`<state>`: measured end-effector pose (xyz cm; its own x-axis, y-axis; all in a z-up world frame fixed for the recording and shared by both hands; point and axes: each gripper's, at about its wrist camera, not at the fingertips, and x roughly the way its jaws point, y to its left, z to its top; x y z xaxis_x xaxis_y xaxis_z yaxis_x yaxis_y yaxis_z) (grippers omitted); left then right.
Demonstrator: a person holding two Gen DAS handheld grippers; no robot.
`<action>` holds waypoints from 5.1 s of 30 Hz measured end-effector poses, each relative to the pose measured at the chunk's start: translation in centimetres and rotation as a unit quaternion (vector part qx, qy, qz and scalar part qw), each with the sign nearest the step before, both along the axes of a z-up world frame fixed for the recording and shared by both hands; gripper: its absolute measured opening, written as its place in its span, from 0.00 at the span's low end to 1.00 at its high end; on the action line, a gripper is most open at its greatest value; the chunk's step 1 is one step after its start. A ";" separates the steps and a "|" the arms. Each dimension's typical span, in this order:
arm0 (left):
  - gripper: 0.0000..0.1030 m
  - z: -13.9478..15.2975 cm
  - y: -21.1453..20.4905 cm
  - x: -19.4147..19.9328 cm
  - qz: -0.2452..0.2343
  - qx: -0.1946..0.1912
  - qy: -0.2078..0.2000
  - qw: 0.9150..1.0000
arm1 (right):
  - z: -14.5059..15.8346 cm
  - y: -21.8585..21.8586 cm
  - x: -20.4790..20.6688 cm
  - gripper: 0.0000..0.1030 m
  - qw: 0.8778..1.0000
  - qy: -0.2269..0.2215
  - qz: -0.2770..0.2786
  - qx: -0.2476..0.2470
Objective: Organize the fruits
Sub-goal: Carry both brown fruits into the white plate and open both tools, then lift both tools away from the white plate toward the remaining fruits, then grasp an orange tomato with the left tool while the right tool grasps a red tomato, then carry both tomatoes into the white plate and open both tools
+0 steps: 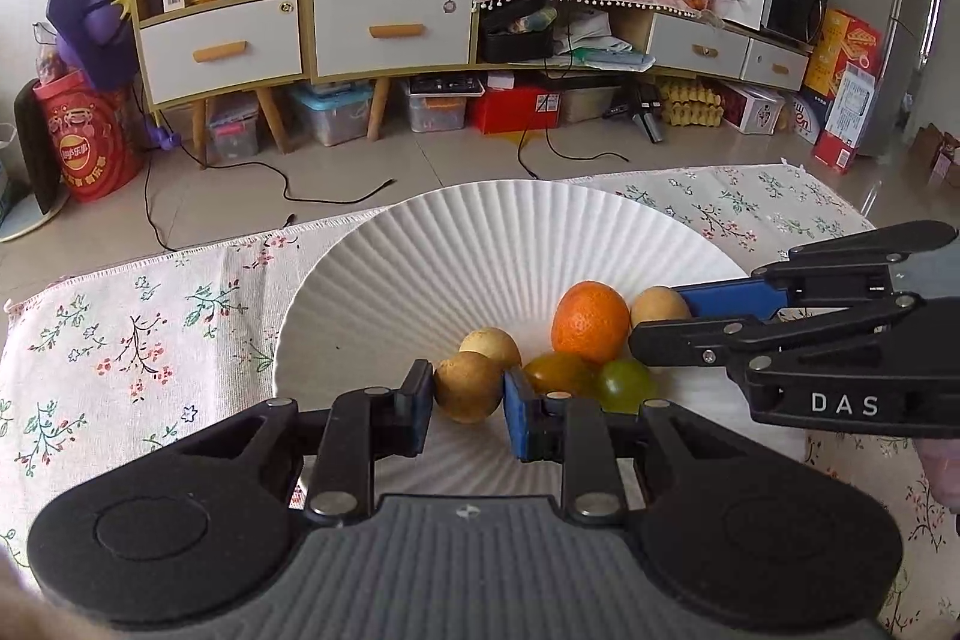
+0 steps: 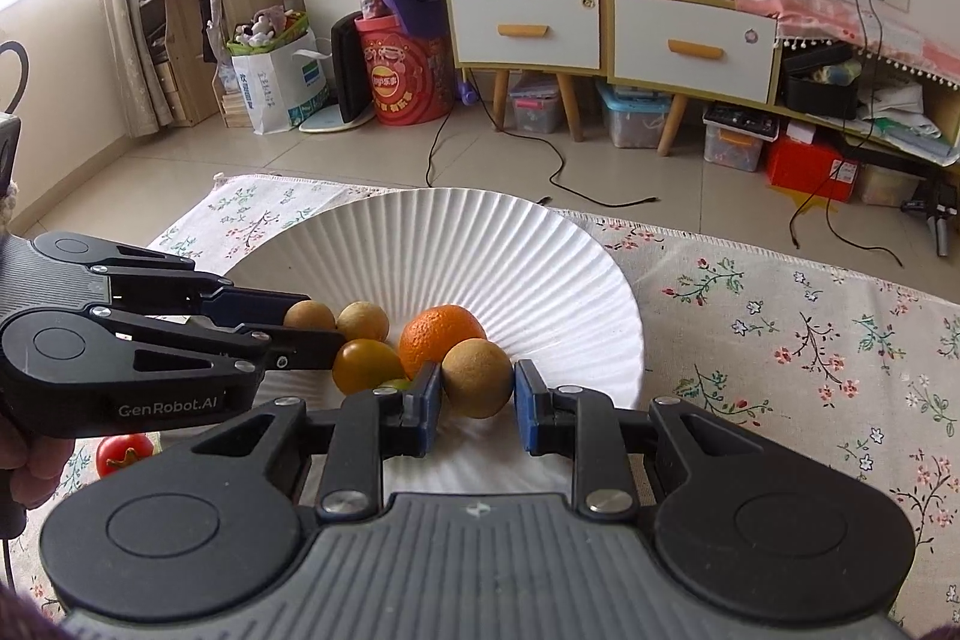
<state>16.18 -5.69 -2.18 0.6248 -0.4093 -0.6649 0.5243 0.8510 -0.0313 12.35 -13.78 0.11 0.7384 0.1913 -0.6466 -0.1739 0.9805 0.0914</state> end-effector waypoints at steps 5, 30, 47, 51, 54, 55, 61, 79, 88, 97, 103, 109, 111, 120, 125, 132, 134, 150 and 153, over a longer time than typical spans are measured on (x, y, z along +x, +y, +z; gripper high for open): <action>0.16 0.1 -0.1 0.0 0.001 0.000 -0.003 1.000 | 0.2 0.0 0.0 0.23 1.000 0.003 0.000 0.003; 0.80 3.9 2.6 -5.5 0.029 0.019 0.002 0.999 | 4.1 0.5 -4.7 0.72 0.999 -0.010 -0.020 0.028; 0.93 2.6 4.8 -9.9 0.031 0.031 0.006 0.999 | 3.5 2.7 -8.9 0.96 0.999 -0.031 0.008 0.037; 0.93 1.4 5.6 -10.8 0.026 0.031 0.014 0.999 | 1.8 3.2 -9.4 0.97 0.999 -0.014 0.010 0.045; 0.93 0.2 5.9 -11.1 0.020 0.044 0.012 0.999 | 0.5 3.9 -9.6 0.97 0.999 0.009 0.019 0.032; 0.93 -0.1 6.1 -11.3 0.018 0.045 0.013 0.999 | 0.2 4.2 -9.9 0.97 0.999 0.011 0.025 0.025; 0.93 -1.1 6.9 -11.5 0.010 0.035 0.024 0.999 | -0.8 4.8 -10.3 0.95 0.999 0.025 0.034 0.013; 0.31 -1.7 7.6 -9.7 0.001 -0.030 0.065 0.997 | -0.3 6.3 -10.3 0.31 0.993 0.053 0.084 0.069; 0.26 -1.8 6.9 -9.0 0.007 -0.028 0.066 0.997 | -0.7 7.4 -9.7 0.30 0.993 0.060 0.083 0.061; 0.21 -1.3 7.8 -9.4 0.024 -0.005 0.068 0.997 | -1.0 7.5 -8.7 0.36 0.993 0.072 0.066 0.072; 0.21 -1.1 9.0 -9.3 0.036 -0.008 0.079 0.996 | -1.2 8.2 -8.1 0.37 0.993 0.075 0.062 0.065; 0.21 -0.7 9.1 -9.3 0.036 -0.012 0.080 0.996 | -1.3 8.7 -8.2 0.34 0.993 0.075 0.067 0.054; 0.21 -0.5 9.1 -9.4 0.035 -0.015 0.079 0.996 | -1.1 8.8 -8.5 0.33 0.994 0.073 0.070 0.050; 0.21 0.7 8.8 -9.8 0.031 -0.028 0.071 0.997 | 0.7 7.4 -9.4 0.33 0.995 0.053 0.061 0.062; 0.21 1.9 8.2 -9.7 0.031 -0.042 0.062 0.997 | 2.1 6.2 -9.2 0.33 0.996 0.029 0.048 0.072; 0.21 2.9 5.8 -8.7 0.024 -0.053 0.045 0.997 | 3.0 3.9 -7.7 0.33 0.997 0.010 0.016 0.076; 0.21 2.8 5.0 -8.3 0.020 -0.052 0.044 0.997 | 3.2 3.3 -7.3 0.33 0.997 0.007 0.008 0.077; 0.21 1.2 0.8 -3.5 0.022 -0.036 0.046 0.998 | 2.1 -0.8 -3.4 0.33 0.997 0.000 -0.040 0.061; 0.21 0.6 0.5 -2.8 0.025 -0.023 0.046 0.998 | 1.7 -0.9 -2.7 0.33 0.998 0.009 -0.034 0.056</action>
<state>13.40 -5.18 -1.59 0.5831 -0.4101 -0.7013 0.4735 0.8730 -0.1168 9.62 -14.66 1.76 0.7409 0.2128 -0.6370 -0.1037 0.9734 0.2045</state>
